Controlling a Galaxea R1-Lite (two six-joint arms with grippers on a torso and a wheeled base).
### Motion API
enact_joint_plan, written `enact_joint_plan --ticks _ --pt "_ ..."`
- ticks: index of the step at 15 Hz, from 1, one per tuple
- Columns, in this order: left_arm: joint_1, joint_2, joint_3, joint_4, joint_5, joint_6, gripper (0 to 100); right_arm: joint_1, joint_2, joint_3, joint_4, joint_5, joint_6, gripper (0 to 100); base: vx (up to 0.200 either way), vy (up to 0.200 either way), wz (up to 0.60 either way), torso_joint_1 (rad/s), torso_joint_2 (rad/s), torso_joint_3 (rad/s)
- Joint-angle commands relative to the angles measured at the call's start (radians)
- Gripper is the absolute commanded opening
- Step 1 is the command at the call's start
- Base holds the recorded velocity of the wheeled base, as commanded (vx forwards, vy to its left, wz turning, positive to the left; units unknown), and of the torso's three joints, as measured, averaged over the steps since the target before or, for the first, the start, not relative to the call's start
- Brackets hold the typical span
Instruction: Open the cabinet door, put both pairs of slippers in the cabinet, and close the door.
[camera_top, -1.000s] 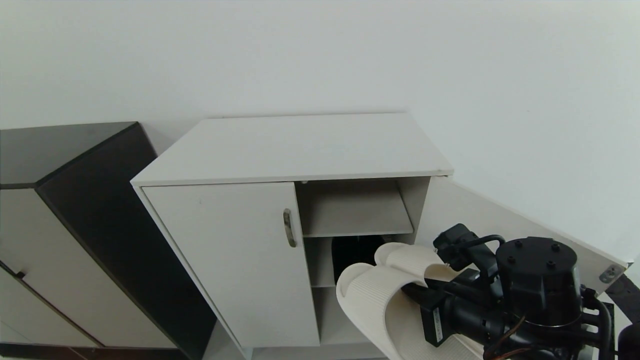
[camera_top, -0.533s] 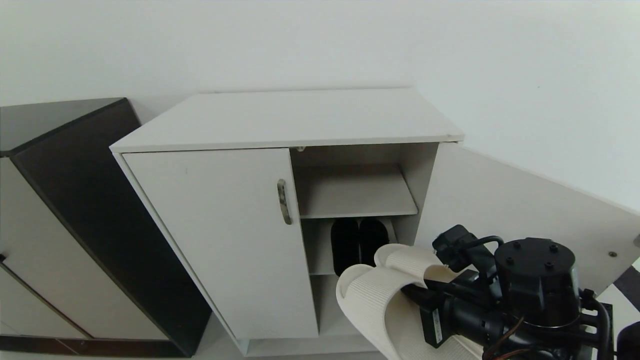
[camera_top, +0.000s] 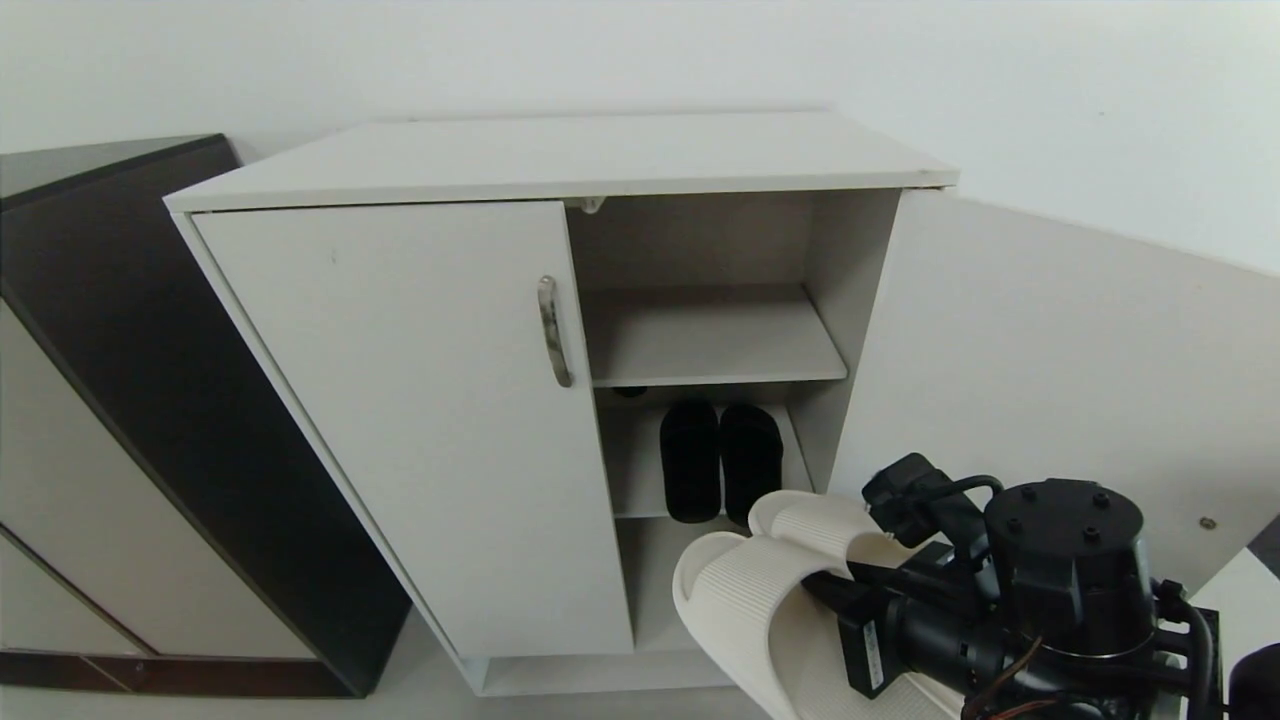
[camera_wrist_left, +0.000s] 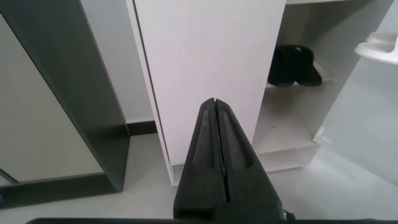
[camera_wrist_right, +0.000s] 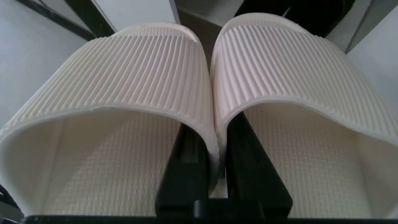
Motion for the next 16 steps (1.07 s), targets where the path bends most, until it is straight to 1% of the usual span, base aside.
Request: enact_joint_plan --ticks 1,4,6,13,16 --pt "0.000 0.000 0.000 0.000 0.000 0.000 0 0.000 0.002 0.002 -0.004 0.000 0.000 0 0.000 0.000 0.00 -0.041 0.45 0.393" --pt "0.000 0.000 0.000 0.000 0.000 0.000 0 0.002 0.019 0.003 -0.009 0.000 0.000 0 0.000 0.000 0.00 -0.025 0.39 0.367" --pt "0.000 0.000 0.000 0.000 0.000 0.000 0 0.002 0.027 0.003 -0.012 0.001 0.000 0 0.000 0.000 0.00 -0.002 0.14 0.134" --pt "0.000 0.000 0.000 0.000 0.000 0.000 0 0.002 0.040 0.005 -0.015 -0.003 -0.009 0 0.000 0.000 0.00 0.000 0.01 0.007" --pt "0.000 0.000 0.000 0.000 0.000 0.000 0 0.002 0.083 0.000 -0.096 -0.042 -0.052 0 0.000 0.000 0.00 0.000 0.00 0.000"
